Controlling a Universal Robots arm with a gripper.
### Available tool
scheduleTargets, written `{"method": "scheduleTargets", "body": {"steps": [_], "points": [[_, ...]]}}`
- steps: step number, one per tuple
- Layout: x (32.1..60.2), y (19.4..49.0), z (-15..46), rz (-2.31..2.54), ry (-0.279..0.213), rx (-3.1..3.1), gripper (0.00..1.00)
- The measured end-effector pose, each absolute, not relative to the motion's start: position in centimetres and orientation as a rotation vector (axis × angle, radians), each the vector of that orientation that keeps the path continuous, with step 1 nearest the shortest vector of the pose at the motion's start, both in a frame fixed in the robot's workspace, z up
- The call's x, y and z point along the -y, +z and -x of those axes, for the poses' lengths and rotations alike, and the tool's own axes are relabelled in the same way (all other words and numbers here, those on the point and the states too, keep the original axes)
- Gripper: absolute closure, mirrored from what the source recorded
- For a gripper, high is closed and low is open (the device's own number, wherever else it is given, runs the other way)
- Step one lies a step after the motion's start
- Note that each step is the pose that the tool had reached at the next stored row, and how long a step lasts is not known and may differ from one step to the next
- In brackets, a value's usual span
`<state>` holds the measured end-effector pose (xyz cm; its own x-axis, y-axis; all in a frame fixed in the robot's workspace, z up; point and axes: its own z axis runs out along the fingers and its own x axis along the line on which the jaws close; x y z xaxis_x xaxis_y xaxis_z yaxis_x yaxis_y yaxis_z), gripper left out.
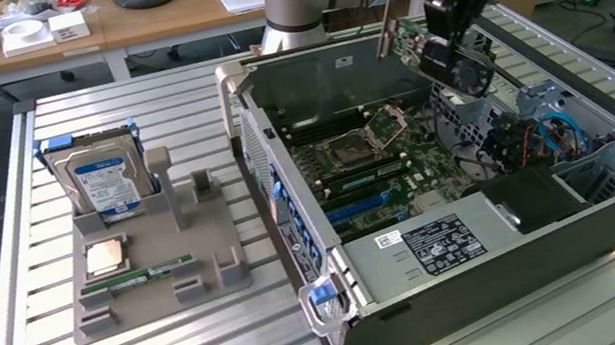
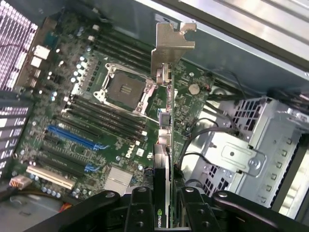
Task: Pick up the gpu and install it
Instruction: 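Insert the gpu into the slot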
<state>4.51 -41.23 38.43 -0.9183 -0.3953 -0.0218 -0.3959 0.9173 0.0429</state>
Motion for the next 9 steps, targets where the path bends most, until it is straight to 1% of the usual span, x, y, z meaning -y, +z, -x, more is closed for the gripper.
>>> {"method": "scheduleTargets", "body": {"steps": [9], "points": [[41.23, 38.39, -4.51, 0.88, 0.074, -3.005, 0.74]]}}
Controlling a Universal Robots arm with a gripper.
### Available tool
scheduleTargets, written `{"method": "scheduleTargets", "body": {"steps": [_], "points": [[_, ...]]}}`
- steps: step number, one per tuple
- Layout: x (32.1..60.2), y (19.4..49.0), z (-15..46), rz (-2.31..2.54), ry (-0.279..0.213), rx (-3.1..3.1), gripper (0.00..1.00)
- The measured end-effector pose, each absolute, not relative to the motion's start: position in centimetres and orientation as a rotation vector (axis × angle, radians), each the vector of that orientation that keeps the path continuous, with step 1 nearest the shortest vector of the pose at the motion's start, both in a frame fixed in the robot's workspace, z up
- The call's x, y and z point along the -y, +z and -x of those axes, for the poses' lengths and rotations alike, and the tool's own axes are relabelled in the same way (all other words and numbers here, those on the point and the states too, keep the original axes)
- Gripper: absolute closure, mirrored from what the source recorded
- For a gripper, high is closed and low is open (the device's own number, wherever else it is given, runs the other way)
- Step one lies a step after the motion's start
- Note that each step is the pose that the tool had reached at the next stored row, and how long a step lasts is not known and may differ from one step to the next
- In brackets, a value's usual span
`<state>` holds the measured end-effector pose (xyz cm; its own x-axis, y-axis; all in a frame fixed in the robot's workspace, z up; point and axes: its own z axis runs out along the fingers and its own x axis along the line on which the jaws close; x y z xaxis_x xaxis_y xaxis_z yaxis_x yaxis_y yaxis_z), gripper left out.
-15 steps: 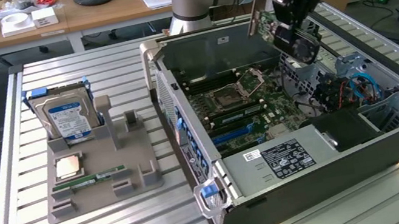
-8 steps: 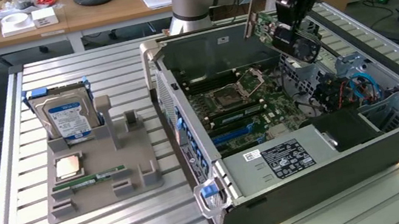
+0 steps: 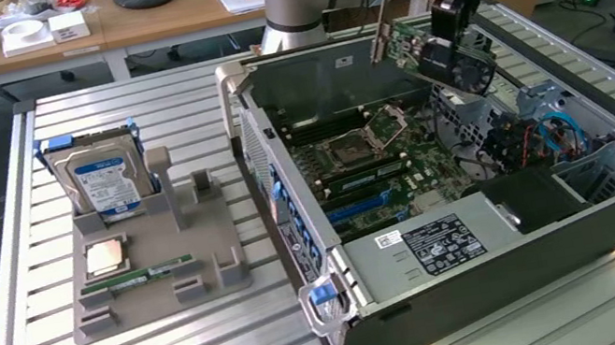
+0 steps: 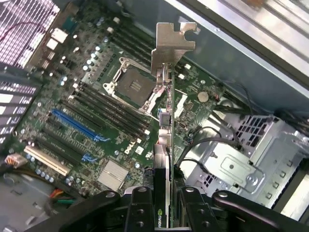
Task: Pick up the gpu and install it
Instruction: 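Insert the gpu into the slot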
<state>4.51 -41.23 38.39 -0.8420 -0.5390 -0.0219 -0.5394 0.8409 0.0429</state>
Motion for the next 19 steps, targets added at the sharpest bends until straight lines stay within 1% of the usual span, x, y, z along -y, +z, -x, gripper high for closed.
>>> {"method": "scheduleTargets", "body": {"steps": [19], "points": [[41.23, 38.3, -4.51, 1.388, 0.076, -2.817, 0.74]]}}
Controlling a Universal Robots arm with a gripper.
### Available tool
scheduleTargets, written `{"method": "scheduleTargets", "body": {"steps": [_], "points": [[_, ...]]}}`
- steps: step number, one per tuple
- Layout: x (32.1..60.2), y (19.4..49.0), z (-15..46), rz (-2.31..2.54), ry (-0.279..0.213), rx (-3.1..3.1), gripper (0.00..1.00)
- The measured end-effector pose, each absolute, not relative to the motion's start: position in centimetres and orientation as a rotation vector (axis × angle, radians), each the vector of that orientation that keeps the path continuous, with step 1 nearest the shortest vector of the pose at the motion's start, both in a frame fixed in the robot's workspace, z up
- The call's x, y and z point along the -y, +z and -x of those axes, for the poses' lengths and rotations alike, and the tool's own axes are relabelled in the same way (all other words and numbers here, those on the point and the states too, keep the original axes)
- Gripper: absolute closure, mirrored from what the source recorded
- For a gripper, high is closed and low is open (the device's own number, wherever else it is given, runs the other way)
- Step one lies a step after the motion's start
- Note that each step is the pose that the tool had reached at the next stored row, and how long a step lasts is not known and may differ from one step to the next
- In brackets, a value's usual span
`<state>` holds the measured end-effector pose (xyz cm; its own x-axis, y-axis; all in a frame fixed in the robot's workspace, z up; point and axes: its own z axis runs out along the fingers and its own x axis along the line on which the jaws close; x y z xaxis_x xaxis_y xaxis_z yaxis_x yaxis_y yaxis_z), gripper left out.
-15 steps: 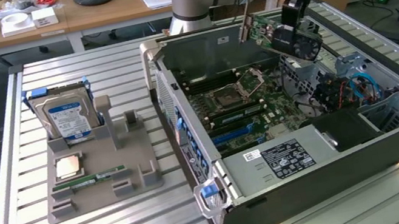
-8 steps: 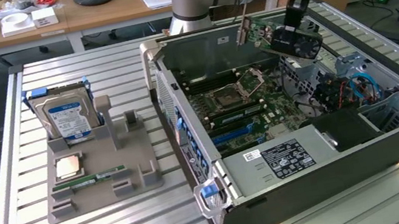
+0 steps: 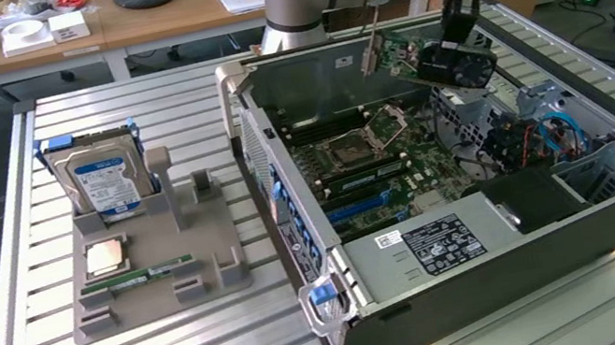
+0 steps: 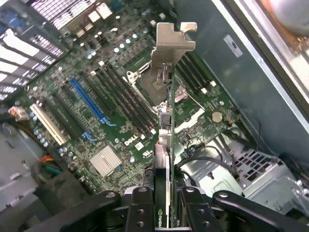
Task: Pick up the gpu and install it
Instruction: 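Insert the gpu into the slot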
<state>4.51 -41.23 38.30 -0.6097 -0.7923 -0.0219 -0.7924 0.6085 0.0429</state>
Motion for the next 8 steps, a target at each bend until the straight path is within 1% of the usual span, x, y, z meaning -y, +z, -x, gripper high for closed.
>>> {"method": "scheduleTargets", "body": {"steps": [8], "points": [[41.24, 38.27, -4.51, 1.592, 0.076, -2.711, 0.74]]}}
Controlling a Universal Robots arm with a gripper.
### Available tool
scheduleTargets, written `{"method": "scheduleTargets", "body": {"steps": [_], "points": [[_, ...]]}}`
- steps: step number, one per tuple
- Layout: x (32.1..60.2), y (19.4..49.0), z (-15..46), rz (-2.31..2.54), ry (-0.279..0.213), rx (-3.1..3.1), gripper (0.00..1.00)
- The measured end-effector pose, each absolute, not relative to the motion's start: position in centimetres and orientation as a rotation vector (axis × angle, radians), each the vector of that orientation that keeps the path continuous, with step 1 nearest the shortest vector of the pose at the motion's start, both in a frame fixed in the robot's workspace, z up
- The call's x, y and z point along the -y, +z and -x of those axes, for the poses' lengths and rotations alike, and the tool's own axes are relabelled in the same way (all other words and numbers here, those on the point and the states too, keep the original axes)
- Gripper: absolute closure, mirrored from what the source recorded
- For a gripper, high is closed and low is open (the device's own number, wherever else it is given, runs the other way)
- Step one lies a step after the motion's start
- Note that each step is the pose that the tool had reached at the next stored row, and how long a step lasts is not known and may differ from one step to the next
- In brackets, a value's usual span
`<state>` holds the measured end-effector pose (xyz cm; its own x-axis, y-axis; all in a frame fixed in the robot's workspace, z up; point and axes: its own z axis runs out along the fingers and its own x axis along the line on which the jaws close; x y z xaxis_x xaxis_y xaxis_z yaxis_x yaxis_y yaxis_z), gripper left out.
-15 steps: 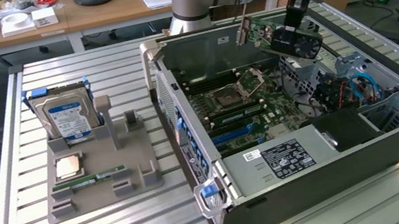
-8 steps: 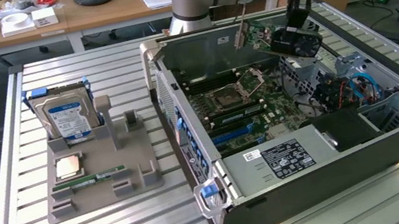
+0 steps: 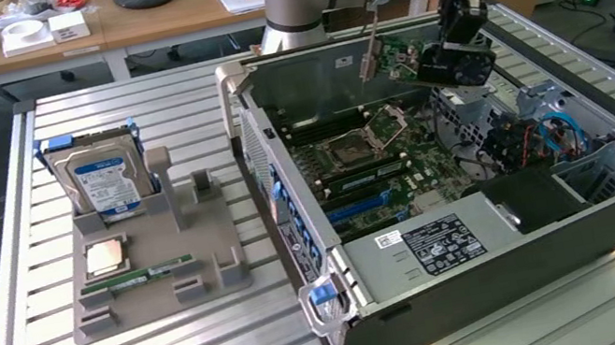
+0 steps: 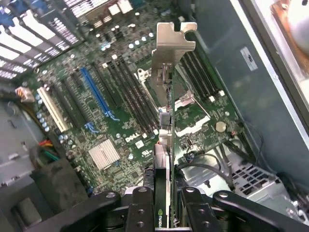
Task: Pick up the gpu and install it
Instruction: 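Insert the gpu into the slot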
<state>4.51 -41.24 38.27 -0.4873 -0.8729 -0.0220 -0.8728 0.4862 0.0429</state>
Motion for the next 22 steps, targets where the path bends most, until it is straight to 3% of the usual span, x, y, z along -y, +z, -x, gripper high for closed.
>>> {"method": "scheduleTargets", "body": {"steps": [22], "points": [[41.23, 38.22, -4.51, -2.088, -0.073, 2.33, 0.74]]}}
